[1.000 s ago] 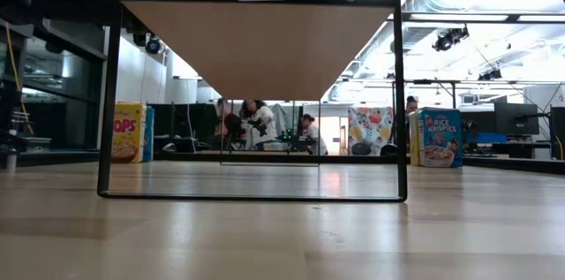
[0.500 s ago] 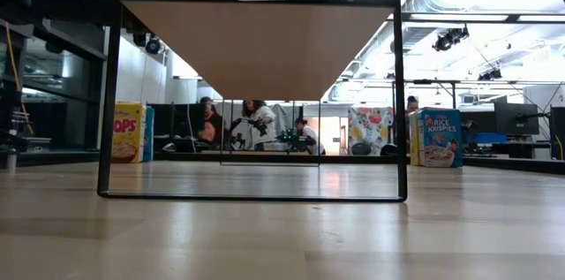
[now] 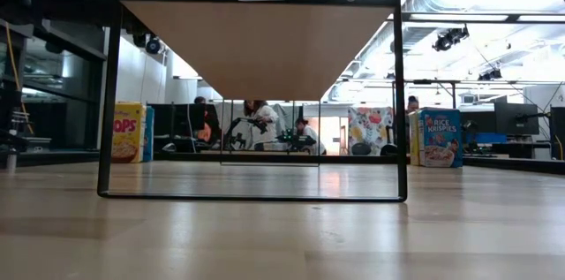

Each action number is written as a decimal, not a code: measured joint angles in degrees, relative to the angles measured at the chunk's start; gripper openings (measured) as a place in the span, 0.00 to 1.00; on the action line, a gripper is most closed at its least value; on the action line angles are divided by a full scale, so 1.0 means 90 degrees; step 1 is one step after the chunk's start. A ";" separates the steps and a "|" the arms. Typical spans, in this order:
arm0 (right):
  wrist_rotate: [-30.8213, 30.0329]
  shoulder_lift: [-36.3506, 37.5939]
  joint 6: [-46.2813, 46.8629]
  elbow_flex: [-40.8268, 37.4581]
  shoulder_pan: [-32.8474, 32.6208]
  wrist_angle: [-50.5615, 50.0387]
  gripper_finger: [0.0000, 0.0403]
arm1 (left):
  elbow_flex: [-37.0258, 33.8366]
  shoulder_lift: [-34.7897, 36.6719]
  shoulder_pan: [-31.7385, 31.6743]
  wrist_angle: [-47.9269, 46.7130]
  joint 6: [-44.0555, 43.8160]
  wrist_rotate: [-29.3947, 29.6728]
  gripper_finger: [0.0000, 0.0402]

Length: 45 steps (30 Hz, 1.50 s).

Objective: Stack cereal on shelf
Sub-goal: Put the red cereal box and aligned with the red cereal box on the shelf

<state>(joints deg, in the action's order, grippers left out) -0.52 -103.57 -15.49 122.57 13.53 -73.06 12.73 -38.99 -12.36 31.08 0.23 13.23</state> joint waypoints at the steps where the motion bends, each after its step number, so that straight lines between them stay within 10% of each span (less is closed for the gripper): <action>1: 0.0068 0.0003 0.0031 0.0001 -0.0054 -0.0295 0.60 | 0.0000 -0.0001 0.0000 -0.0001 0.0000 0.0000 0.00; 11: 0.0091 0.1285 0.0664 -0.2226 -0.0701 -0.0227 0.05 | 0.0000 0.0001 0.0000 -0.0001 0.0000 0.0000 0.00; 24: 0.0109 0.3908 0.1030 -0.8059 -0.0711 0.7125 0.02 | -0.0002 0.0001 0.0000 0.0011 0.0002 0.0000 0.00; 32: -0.0037 0.3401 0.1064 -0.8614 -0.0687 0.9001 0.00 | -0.0002 0.0001 0.0000 0.0013 0.0002 0.0000 0.00; 45: -0.0553 0.2817 0.1006 -0.8379 -0.0161 0.8991 0.00 | -0.0002 -0.0001 0.0000 0.0001 0.0002 0.0000 0.00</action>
<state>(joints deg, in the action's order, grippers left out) -5.50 -78.22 -6.44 47.16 12.09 7.86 12.71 -39.00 -12.36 31.09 0.25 13.23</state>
